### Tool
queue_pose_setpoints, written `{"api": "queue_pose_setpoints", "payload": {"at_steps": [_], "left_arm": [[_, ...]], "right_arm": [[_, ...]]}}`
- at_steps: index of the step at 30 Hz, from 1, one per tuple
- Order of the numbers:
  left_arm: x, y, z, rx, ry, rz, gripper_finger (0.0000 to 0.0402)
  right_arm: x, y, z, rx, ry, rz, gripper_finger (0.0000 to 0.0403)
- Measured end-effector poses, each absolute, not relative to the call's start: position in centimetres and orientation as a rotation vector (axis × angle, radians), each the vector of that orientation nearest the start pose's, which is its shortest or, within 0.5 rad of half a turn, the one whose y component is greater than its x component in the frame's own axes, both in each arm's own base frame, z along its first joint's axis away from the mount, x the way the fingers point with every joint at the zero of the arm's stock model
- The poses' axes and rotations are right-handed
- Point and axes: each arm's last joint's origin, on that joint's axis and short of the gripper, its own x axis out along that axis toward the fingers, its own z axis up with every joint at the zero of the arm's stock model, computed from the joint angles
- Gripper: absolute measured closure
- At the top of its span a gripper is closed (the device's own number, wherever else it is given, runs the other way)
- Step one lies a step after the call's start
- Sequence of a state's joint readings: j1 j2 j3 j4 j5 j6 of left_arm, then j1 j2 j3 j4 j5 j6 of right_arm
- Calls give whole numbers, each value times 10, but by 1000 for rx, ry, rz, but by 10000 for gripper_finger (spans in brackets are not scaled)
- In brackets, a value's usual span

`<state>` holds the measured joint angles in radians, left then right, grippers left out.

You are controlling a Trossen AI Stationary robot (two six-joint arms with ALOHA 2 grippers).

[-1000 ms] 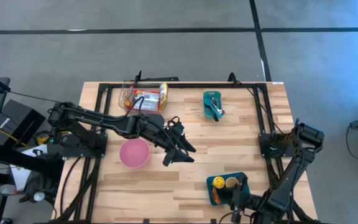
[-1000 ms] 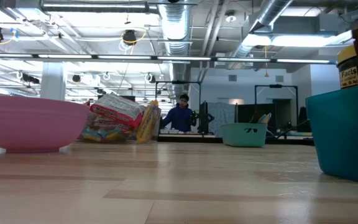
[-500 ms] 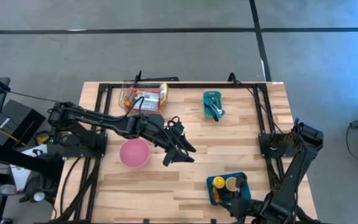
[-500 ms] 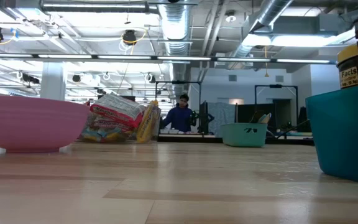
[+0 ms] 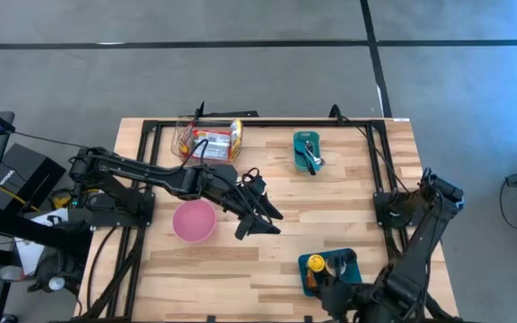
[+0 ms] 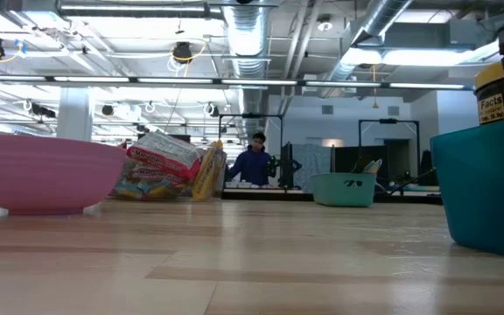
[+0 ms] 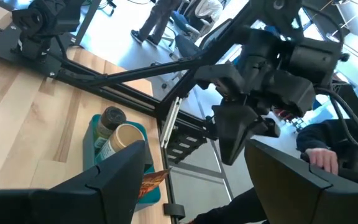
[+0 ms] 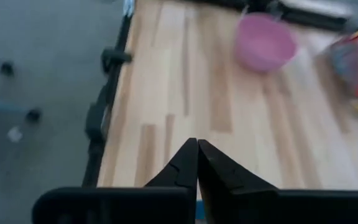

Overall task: Pick & Place Food Item
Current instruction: Return to Home Position

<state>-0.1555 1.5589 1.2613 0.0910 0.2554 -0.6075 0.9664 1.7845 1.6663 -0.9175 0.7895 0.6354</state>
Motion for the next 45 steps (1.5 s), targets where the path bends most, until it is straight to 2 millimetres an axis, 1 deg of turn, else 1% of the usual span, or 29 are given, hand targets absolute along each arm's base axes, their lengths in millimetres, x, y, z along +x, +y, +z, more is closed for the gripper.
{"api": "queue_pose_setpoints", "payload": {"at_steps": [2,6,9,12,16,19,23,27,32,35,38,40,45], "left_arm": [[357,-63,333,-607,326,-334,131],[357,-63,333,-607,325,-334,131],[357,-63,333,-607,326,-334,131],[357,-63,333,-607,326,-334,131],[357,-63,333,-607,326,-334,131],[357,-63,333,-607,326,-334,131],[357,-63,333,-607,326,-334,131],[357,-63,333,-607,326,-334,131],[357,-63,333,-607,326,-334,131],[357,-63,333,-607,326,-334,131],[357,-63,333,-607,326,-334,131],[357,-63,333,-607,326,-334,131],[357,-63,333,-607,325,-334,131]], "right_arm": [[229,289,321,-176,723,2,401],[227,276,338,-63,822,144,401],[221,267,352,15,875,252,402],[212,256,370,81,888,340,402],[198,240,393,140,839,388,402],[188,228,412,175,766,408,402],[172,213,433,159,651,432,402],[154,199,449,137,569,437,402],[137,183,462,97,490,423,403],[131,170,467,82,459,366,403],[125,156,471,90,447,346,403],[124,151,472,93,445,334,403],[121,146,473,79,452,334,403]]}}
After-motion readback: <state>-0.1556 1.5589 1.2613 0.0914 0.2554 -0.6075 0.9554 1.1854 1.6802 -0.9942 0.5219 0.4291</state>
